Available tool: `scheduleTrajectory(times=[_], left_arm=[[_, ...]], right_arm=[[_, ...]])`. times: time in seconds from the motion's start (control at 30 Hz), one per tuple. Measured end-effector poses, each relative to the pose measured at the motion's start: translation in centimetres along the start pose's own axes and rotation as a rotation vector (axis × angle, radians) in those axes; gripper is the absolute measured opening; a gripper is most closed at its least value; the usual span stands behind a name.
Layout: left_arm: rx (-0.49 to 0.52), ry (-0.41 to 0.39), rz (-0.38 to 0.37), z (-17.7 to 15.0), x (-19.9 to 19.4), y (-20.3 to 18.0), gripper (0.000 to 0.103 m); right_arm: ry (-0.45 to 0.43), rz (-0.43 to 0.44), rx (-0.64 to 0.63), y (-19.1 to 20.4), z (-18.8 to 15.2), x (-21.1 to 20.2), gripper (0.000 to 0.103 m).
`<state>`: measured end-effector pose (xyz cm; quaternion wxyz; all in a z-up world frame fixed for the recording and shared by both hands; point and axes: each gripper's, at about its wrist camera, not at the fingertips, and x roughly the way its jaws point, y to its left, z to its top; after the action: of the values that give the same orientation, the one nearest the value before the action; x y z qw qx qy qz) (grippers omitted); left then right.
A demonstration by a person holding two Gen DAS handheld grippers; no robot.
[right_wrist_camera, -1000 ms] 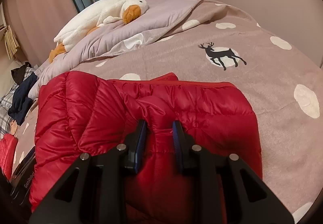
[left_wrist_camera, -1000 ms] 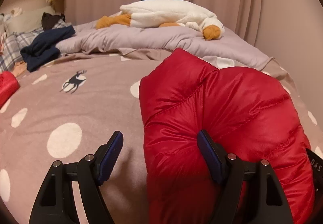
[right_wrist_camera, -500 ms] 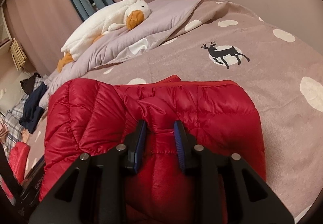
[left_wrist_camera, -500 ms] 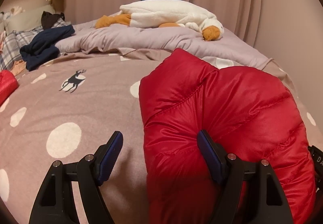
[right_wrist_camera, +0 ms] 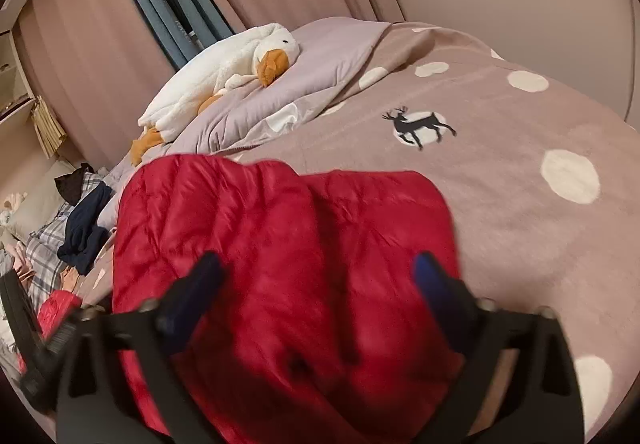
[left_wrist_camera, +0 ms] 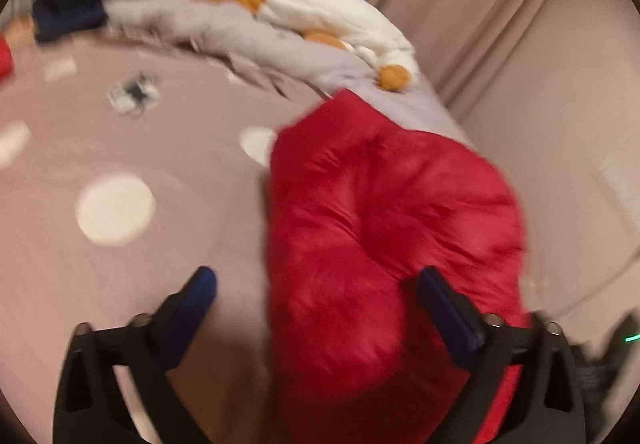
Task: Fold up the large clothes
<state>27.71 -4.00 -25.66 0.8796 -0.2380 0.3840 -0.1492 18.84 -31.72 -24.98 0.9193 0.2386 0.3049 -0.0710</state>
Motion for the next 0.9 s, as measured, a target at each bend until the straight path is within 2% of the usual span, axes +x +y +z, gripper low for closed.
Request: scheduleTrajectory(times=[0.03, 0.1, 0.13, 0.2, 0.27, 0.33, 0.37, 0.47, 0.57, 0.63, 0.7, 0.77, 0.9], left_arm=[[-0.025, 0.033, -0.074, -0.1, -0.4, 0.4, 0.101], [-0.045, 0.079, -0.158, -0.5, -1.0, 0.9, 0.102], [-0.034, 0.099, -0.176, -0.9, -1.2, 1.1, 0.102], [-0.011, 0.128, -0.159, -1.4, -1.1, 1.7, 0.102], [-0.050, 0.141, -0.146, -1.6, -0.5, 2.5, 0.102], [-0.114, 0.191, -0.172, -1.9, 0.7, 3.3, 0.102], [-0.130, 0.239, -0.193, -2.1, 1.6, 3.6, 0.102], [-0.193, 0.319, -0.288, -2.3, 3.2, 4.0, 0.102], [-0.244, 0.341, -0.377, -2.1, 4.3, 4.0, 0.102], [-0.250, 0.400, -0.432, -2.2, 5.7, 3.5, 0.102], [-0.233, 0.434, -0.455, -2.4, 6.8, 2.9, 0.102], [-0.251, 0.421, -0.472, -2.0, 7.5, 2.9, 0.102], [-0.268, 0.448, -0.510, -1.6, 8.6, 3.4, 0.102]], right_arm=[[0.008, -0.002, 0.005, -0.2, -0.2, -0.1, 0.103], [0.048, 0.034, 0.053, -1.2, -0.8, -0.1, 0.103], [0.061, 0.056, 0.087, -1.6, -0.9, -0.2, 0.103], [0.082, 0.087, 0.137, -2.0, -1.0, -0.1, 0.103], [0.117, 0.119, 0.170, -2.4, -1.3, 0.0, 0.103], [0.170, 0.133, 0.212, -2.9, -1.8, 0.7, 0.103], [0.195, 0.151, 0.256, -3.4, -2.2, 1.1, 0.103], [0.248, 0.226, 0.395, -4.4, -3.2, 2.3, 0.103], [0.265, 0.264, 0.440, -4.3, -3.7, 2.6, 0.103], [0.282, 0.294, 0.449, -3.9, -3.8, 2.9, 0.103], [0.294, 0.363, 0.498, -3.6, -4.1, 3.5, 0.103], [0.317, 0.419, 0.547, -3.3, -4.5, 4.1, 0.103], [0.350, 0.457, 0.569, -2.2, -4.6, 4.7, 0.103]])
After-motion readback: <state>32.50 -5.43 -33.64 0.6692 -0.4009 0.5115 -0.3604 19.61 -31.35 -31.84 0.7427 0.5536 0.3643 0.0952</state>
